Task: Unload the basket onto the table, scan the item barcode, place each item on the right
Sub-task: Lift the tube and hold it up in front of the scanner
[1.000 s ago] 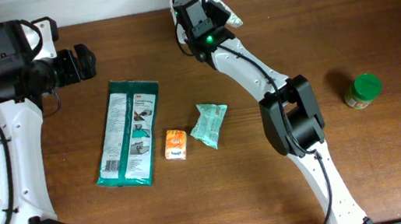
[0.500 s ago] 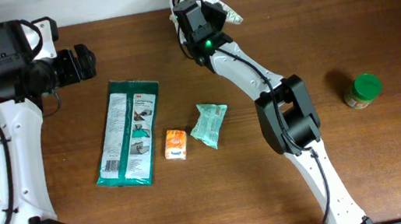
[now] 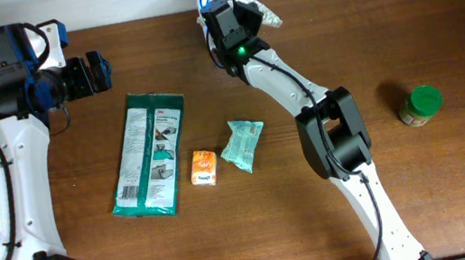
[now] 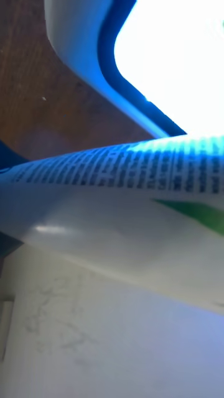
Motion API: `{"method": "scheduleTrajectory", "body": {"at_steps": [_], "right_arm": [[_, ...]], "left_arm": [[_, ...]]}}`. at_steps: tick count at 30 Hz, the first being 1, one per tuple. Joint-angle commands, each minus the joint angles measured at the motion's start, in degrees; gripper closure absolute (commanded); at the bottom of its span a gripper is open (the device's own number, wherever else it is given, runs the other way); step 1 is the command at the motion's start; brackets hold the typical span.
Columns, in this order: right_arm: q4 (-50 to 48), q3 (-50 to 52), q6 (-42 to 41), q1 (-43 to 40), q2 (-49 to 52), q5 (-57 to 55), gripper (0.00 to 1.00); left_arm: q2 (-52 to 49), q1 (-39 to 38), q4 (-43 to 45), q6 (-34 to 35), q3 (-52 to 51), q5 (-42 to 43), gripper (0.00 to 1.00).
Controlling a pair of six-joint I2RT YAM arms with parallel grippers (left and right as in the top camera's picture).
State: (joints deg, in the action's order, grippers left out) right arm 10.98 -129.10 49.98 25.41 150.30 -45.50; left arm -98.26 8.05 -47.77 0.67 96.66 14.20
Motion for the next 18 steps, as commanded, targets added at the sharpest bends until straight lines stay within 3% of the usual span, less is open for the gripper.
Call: {"method": "scheduleTrajectory", "body": {"at_steps": [1,9,18], "right_arm": [[-1.6,-1.7,-0.17,0.9,-1.11,-4.33,0.96],[-0.09,-1.7,-0.42,1.62,-3.15,-4.66,0.96],[21.03,-1.7,-22.18,1.53,-20.13,7.43,0.96]], "left_arm": [[0.57,0.0,0.09,-0.24,1.14,0.61,0.01],[0.57,0.0,0.09,-0.24,1.14,0.61,0.01],[0.57,0.0,0.09,-0.24,1.14,0.61,0.01]]}}
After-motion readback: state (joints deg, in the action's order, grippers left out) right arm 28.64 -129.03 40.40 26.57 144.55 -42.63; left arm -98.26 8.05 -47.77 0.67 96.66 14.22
